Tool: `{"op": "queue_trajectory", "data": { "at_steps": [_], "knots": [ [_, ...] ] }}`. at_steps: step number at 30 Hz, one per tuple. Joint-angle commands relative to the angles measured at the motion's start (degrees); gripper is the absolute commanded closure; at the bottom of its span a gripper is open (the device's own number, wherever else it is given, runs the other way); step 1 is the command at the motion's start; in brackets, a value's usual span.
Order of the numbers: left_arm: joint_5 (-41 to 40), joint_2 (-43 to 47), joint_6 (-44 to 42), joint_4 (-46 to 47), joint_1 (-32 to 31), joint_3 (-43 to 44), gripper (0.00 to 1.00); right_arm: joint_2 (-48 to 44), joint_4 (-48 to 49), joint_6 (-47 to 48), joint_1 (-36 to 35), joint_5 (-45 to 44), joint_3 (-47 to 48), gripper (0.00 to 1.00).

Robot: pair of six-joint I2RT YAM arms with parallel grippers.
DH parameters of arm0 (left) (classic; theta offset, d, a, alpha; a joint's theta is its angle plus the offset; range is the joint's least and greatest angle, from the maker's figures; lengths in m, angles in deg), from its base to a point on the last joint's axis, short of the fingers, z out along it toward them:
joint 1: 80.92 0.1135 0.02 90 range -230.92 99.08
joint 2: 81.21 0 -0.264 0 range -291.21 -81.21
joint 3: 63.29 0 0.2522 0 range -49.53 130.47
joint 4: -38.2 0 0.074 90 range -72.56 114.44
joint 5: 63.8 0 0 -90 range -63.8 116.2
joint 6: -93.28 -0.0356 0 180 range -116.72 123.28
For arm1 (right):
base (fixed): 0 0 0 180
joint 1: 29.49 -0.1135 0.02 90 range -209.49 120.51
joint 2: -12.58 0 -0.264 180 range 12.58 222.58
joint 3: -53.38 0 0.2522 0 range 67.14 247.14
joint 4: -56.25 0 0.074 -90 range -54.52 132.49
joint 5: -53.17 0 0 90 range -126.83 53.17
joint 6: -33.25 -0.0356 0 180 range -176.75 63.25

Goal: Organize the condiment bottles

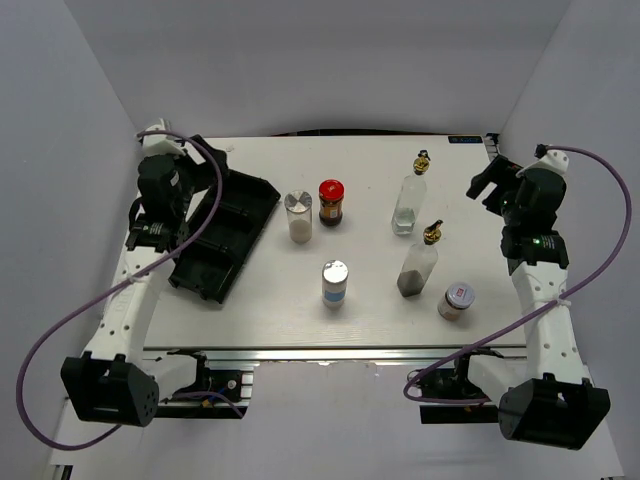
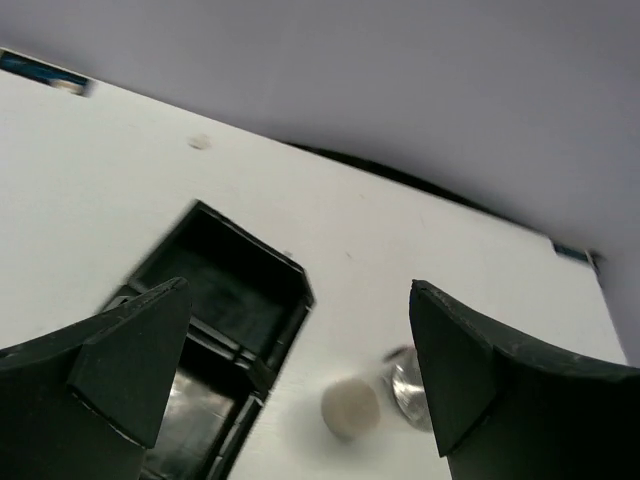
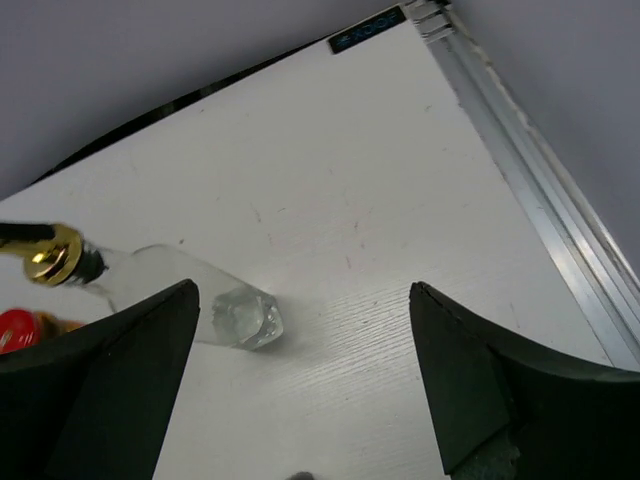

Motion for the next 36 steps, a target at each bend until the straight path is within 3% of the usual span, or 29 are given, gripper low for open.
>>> {"op": "queue_trajectory", "data": {
  "at_steps": [1, 2, 4, 6, 11, 15, 20, 28, 34, 36],
  "knots": [
    [19.2, -3.6, -1.1, 3.4, -0.7, -0.9, 0.02, -1.4, 3.1, 6.0, -0.1, 14.4, 0.1, 0.11],
    [21.6, -4.4, -1.6, 4.2, -1.7, -0.9, 0.02, -2.6, 5.9, 7.7, -0.1, 20.4, -0.5, 0.11],
    [23.1, -6.2, -4.5, 5.1, -6.7, -1.1, 0.02, -4.0, 9.0, 7.7, -0.1, 22.3, -3.7, 0.11],
    [21.1, -8.0, -9.0, 3.8, -12.7, 0.0, 0.02, -6.1, 12.7, 6.9, -0.1, 20.5, -5.8, 0.11],
    [17.3, -13.8, -13.8, -0.6, -17.9, 2.0, 0.02, -8.3, 12.3, 7.3, -0.1, 13.0, -8.9, 0.11],
    [10.7, -19.0, -18.2, -6.3, -23.1, 5.7, 0.02, -7.7, 12.7, 9.7, -0.1, 17.0, -8.8, 0.11],
    [4.0, -24.8, -18.3, -12.4, -24.4, 10.3, 0.02, -5.4, 11.3, 12.0, -0.1, 26.3, -7.8, 0.11],
    [0.4, -31.3, -18.3, -12.9, -24.9, 13.9, 0.02, -5.8, 10.9, 12.3, -0.1, 26.1, -7.7, 0.11],
    [2.4, -35.3, -19.1, -12.5, -25.0, 18.0, 0.02, -7.2, 11.4, 12.7, -0.1, 24.6, -8.5, 0.11],
    [2.6, -36.6, -19.2, -12.8, -25.0, 19.3, 0.11, -7.5, 11.7, 12.6, -0.1, 24.2, -8.8, 0.11]
  ]
}}
